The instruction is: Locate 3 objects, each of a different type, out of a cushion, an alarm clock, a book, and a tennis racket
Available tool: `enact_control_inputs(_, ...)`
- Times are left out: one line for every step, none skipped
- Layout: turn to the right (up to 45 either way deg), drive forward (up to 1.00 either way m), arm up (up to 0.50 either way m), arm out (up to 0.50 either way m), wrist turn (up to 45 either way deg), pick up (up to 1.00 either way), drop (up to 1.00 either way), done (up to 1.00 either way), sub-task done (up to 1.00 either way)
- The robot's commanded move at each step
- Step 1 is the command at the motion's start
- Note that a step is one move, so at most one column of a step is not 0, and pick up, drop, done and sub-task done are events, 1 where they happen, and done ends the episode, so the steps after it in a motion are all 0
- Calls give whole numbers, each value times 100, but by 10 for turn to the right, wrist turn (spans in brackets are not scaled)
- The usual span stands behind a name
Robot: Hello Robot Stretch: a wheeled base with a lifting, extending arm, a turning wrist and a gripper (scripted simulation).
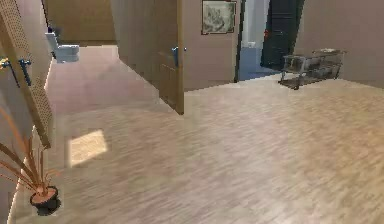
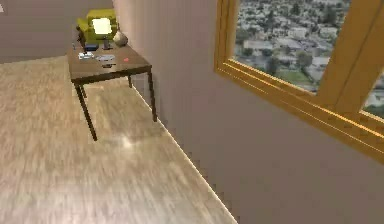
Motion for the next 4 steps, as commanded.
enact_control_inputs(360, 0, 0, 0, 0, 0, 0, 0, 0)
enact_control_inputs(0, 100, 0, 0, 0, 0, 0, 0, 0)
enact_control_inputs(0, 100, 0, 0, 0, 0, 0, 0, 0)
enact_control_inputs(0, 100, 0, 0, 0, 0, 0, 0, 0)
